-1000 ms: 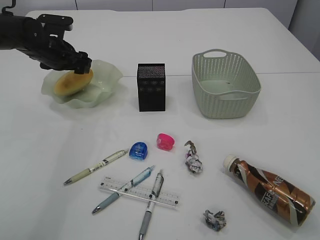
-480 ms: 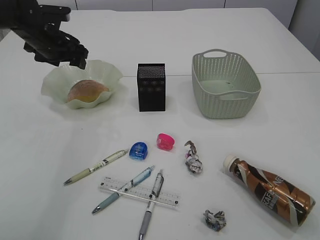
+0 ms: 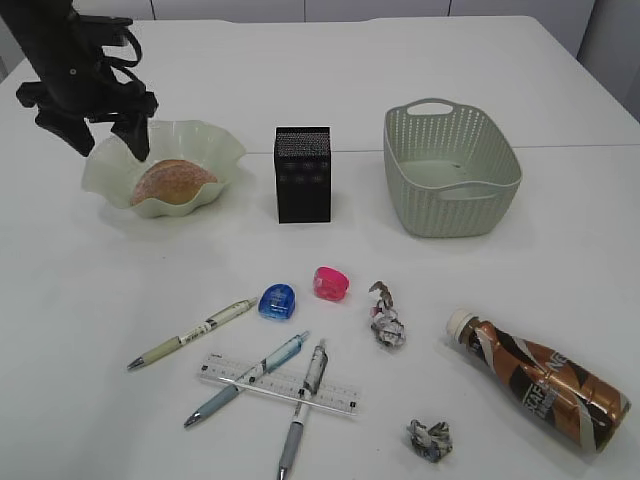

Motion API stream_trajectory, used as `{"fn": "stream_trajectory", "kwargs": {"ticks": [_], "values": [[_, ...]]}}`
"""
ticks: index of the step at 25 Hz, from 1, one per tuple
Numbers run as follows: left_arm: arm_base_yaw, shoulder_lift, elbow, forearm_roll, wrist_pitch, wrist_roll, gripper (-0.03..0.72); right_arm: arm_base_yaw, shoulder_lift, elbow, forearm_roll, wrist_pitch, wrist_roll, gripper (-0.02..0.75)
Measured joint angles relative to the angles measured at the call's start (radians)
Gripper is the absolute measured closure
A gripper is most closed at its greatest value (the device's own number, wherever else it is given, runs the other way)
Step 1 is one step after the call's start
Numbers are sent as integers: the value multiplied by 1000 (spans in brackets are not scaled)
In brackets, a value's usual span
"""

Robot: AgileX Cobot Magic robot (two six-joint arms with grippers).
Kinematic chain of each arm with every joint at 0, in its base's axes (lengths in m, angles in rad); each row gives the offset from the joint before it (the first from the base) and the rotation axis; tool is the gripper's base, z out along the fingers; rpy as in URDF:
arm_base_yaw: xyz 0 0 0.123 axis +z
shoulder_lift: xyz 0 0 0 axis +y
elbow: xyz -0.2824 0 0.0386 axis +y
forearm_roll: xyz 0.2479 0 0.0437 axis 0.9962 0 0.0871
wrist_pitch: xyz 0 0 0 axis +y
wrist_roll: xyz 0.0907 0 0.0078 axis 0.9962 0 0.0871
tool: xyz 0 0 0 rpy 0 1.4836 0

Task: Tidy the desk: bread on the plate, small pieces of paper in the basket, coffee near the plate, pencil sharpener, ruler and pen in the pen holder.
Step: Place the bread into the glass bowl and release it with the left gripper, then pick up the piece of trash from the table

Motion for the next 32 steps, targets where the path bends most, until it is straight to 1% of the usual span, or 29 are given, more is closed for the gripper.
{"fn": "stream_trajectory", "kwargs": {"ticks": [3,10,17,19,25,28,30,32], "values": [[0,0,-18,-5,71,0,108,0,0,0,0,11,0,186],[0,-33,-25,-79,88,-16,138,0,0,0,0,133,0,186],[0,-124,-21,-91,92,-17,153,0,0,-34,3,223,0,186],[0,-169,-21,-92,92,-18,154,0,0,-50,21,227,0,186],[0,-307,-19,-97,100,-18,155,0,0,-58,147,231,0,186],[0,-385,28,-99,100,-18,155,0,0,-58,191,232,-17,186],[0,-448,92,-99,100,-20,155,0,0,-58,228,233,-43,186],[0,-510,185,-99,101,-20,155,0,0,-58,278,233,-88,186]]}}
